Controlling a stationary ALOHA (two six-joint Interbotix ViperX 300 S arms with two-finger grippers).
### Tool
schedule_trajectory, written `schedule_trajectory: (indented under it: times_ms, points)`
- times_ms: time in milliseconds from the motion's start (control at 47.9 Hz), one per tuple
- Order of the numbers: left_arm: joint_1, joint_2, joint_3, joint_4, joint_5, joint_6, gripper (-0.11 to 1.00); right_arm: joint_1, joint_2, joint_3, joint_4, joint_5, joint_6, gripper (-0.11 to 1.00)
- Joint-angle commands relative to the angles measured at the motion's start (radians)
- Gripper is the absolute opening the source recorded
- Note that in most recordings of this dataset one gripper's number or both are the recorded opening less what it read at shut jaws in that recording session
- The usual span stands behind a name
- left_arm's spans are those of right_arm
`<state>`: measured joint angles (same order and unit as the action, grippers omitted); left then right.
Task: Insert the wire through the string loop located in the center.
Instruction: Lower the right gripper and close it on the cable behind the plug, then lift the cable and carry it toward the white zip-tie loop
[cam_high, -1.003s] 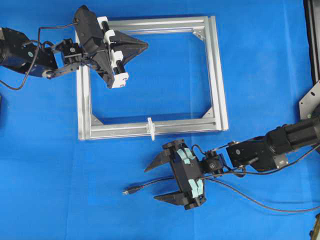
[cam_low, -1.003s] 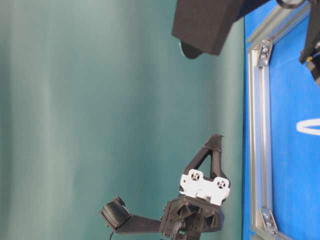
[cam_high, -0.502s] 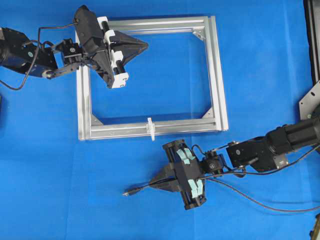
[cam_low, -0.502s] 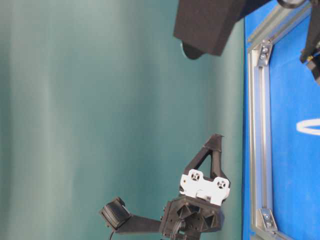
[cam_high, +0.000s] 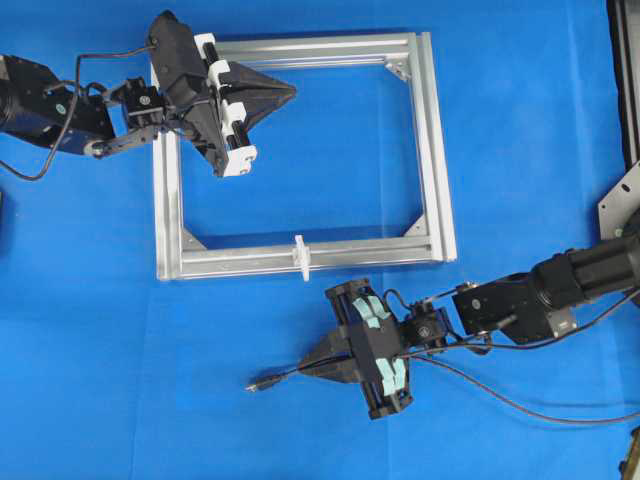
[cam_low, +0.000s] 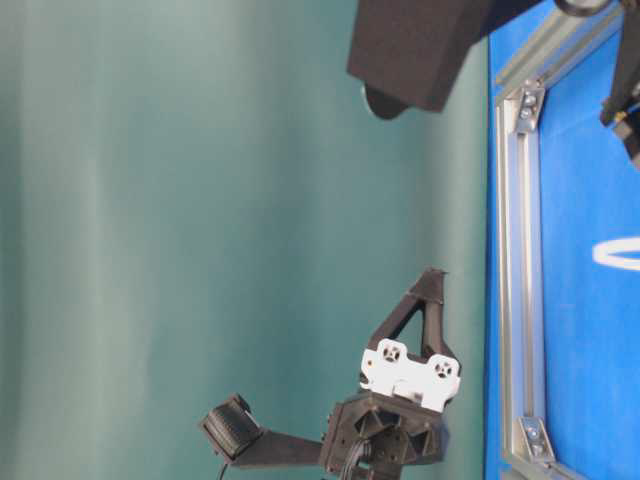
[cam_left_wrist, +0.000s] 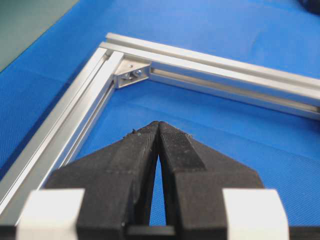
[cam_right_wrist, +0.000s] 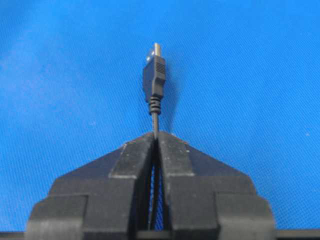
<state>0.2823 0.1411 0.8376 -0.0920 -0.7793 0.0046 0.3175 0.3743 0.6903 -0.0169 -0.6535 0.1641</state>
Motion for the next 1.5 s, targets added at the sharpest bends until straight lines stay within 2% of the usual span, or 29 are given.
schedule_trajectory:
  times_ms: [0, 376, 585, 1484]
  points:
    - [0.002, -0.031, -0.006, 0.003, -0.006, 0.002, 0.0, 0.005, -0.063, -0.006, 0.003, 0.011, 0.002, -0.02]
    - [0.002, -0.031, -0.005, 0.003, -0.005, 0.002, 0.0, 0.005, -0.232, -0.009, 0.003, 0.219, 0.0, -0.02]
    - [0.002, -0.031, -0.005, 0.003, -0.005, 0.002, 0.0, 0.005, -0.304, -0.009, 0.002, 0.29, -0.006, -0.02]
    - [0.0, -0.031, -0.005, 0.005, -0.006, 0.002, 0.0, 0.005, -0.322, -0.008, 0.002, 0.308, -0.008, -0.02]
